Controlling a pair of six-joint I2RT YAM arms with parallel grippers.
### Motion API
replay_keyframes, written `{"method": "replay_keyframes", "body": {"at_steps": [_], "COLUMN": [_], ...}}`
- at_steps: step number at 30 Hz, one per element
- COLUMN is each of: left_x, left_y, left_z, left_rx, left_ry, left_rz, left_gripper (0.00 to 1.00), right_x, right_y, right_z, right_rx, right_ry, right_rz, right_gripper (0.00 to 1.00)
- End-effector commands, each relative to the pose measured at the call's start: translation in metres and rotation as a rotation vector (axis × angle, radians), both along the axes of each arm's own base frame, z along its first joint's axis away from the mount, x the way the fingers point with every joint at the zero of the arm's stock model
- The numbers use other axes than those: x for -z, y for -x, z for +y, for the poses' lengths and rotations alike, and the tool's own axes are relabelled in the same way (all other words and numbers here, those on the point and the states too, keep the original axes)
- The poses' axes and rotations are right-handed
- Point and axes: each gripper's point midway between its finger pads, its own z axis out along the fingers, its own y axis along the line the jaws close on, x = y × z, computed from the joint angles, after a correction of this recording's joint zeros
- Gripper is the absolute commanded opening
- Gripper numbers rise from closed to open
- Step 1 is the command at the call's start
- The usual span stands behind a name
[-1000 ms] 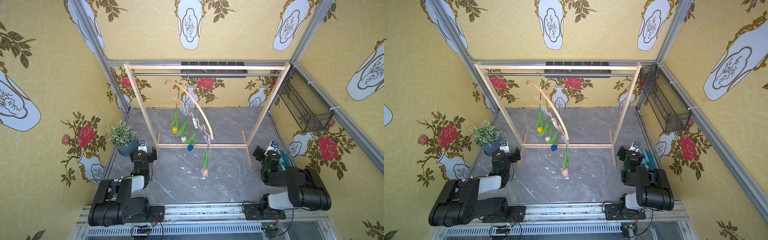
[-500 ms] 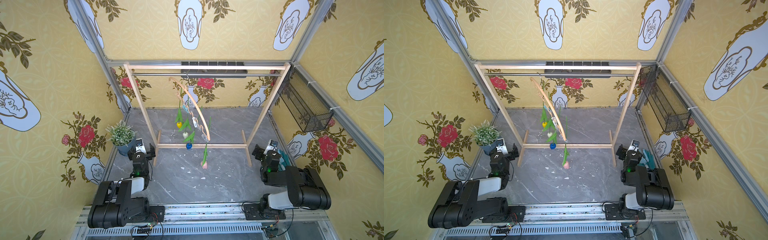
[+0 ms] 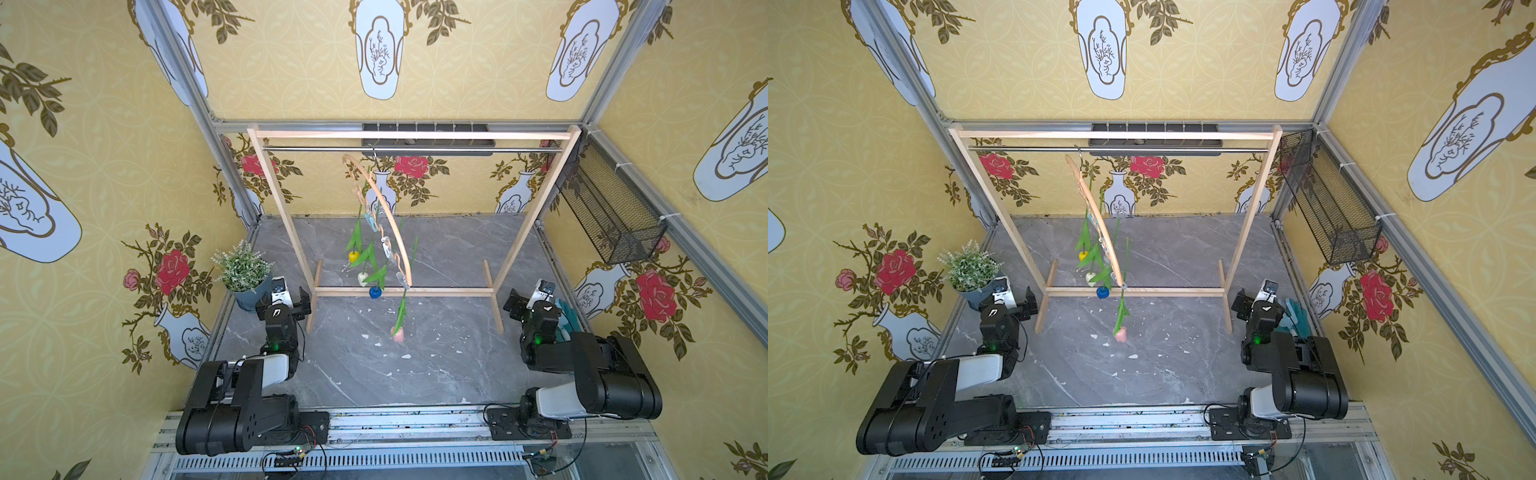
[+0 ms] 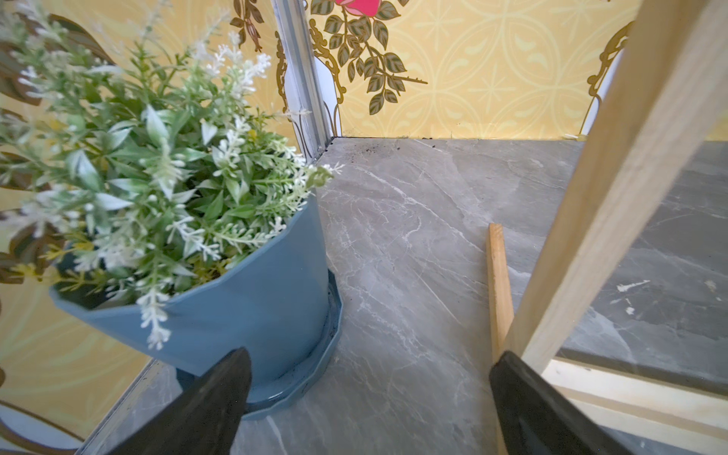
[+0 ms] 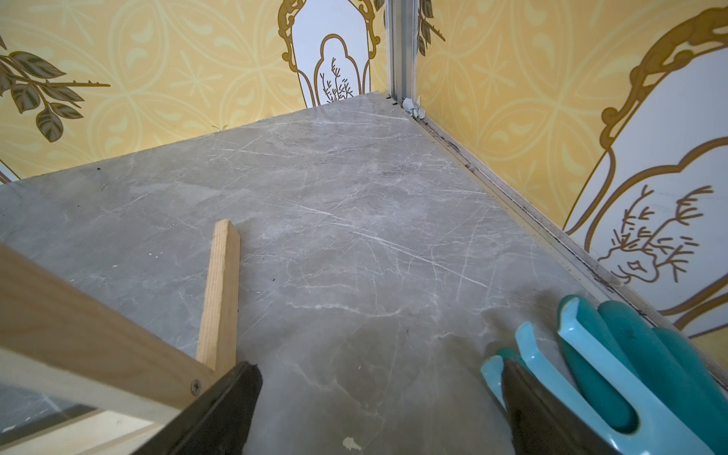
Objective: Dry the flowers on a clothes hanger
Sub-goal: Reset both arms
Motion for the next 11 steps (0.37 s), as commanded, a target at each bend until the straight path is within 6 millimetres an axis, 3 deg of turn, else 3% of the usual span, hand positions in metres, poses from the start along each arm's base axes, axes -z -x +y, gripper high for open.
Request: {"method": "replay_keyframes", "body": {"at_steps": [1, 11], "left_x": [-0.0060, -0.0057], "left_y": [-0.0049, -0.0050], "left_z": [-0.0093, -0.0095], "left_rx": [0.061, 0.062], "left_ry": [-0.013, -0.014], "left_rz": [-0.019, -0.018], "left_gripper": [1.00, 0.99], "right_x": [-0.0117, -0.0116], "right_y": [-0.0042, -0.0043], "right_z": [-0.0007, -0.0005], "right_rx": [0.005, 0.000], "right_ry": [0.004, -0.004], "right_rz": [-0.049, -0.049], "right_gripper": [0.97, 0.98]}}
